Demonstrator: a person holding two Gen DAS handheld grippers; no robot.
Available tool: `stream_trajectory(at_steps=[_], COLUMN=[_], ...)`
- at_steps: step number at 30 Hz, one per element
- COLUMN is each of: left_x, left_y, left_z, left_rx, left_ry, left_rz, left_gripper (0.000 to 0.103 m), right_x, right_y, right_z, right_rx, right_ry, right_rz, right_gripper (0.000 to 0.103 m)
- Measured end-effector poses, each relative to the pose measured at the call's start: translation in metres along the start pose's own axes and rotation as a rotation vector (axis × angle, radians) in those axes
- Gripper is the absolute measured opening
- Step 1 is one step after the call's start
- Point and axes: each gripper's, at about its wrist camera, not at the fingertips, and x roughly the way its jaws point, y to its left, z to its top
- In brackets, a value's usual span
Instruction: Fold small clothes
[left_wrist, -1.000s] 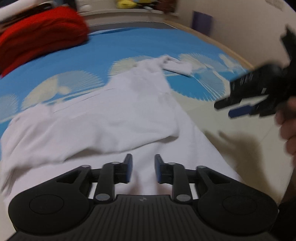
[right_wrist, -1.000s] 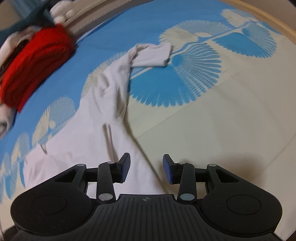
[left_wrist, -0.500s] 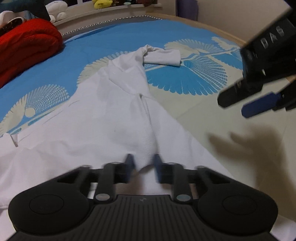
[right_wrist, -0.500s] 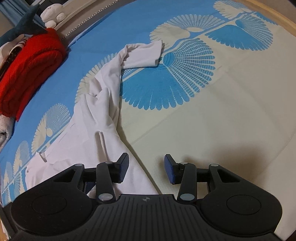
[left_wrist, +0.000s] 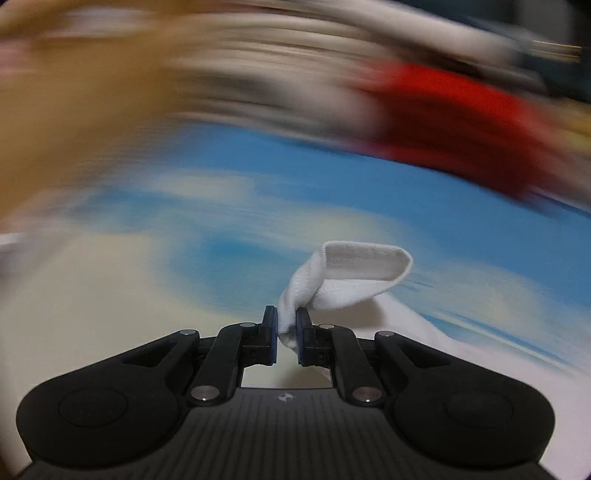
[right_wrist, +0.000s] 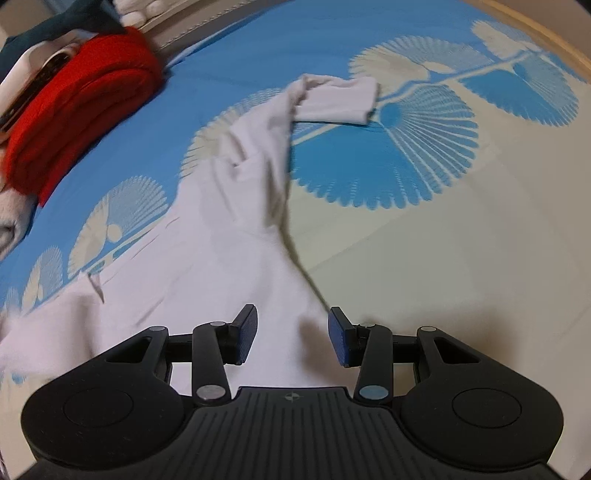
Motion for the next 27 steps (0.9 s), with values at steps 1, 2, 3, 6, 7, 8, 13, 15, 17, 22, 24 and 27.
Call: stream_trajectory(at_steps=[1,2,3,6,7,8,13,15,17,22,24,27], left_x=[0.009,0.011,0.009,0.003,0.004,0.006,0.006,0.0,-0.002,0.031,0.025,0.007], left_y=[0.033,0.053,0.067,0.061,0.049,0.034,-0.045,-0.073,-0.096,-0.135,-0.137,-0.143], left_z=[0.009,0.015,0.02,0.019,0.015,0.008,-0.038,-0.058,-0.08,-0.139,-0.141,-0.131], left_rx=[-0.05,-0.097,-0.149,-0.195,-0.174,-0.16,-0.077,-0.021,0.04,0.192,0.207,0.208], left_ry=[-0.042,-0.061,-0.074,-0.054,-0.022,0.026,0.26,0.311,0.348,0.557,0.529,0.479], left_rz=[0.202,0.282,0.275,0.033,-0.048,-0.133,-0.479,-0.549,-0.584,-0.504,-0.483,-0.483], left_gripper=[0.014,0.014,0.015,0.04,0.041,0.041,0.041,0.041,0.041,0.043,0.046,0.046], right_x=[0.0,0.001,0.001,0.004,0.004,0.005,0.004,0.001,-0.002,-0.001,0.007,0.027], right_y=[0.002,0.004,0.005,0.008,0.009,0.01,0.011,0.009,0.004,-0.014,-0.022,-0.036], right_z=[-0.001,-0.002,-0.003,-0.005,-0.005,-0.006,-0.005,-0.001,0.006,0.037,0.053,0.078], right_rx=[-0.009,-0.012,-0.014,-0.019,-0.021,-0.02,0.002,0.028,0.063,0.168,0.194,0.247], right_ry=[-0.001,-0.001,0.0,0.0,-0.002,-0.003,-0.019,-0.041,-0.076,-0.183,-0.238,-0.298], right_rz=[-0.008,-0.014,-0.019,-0.039,-0.045,-0.05,-0.044,-0.039,-0.026,0.063,0.077,0.116], right_gripper=[0.044,0.044,0.044,0.044,0.044,0.044,0.044,0.044,0.044,0.041,0.04,0.04])
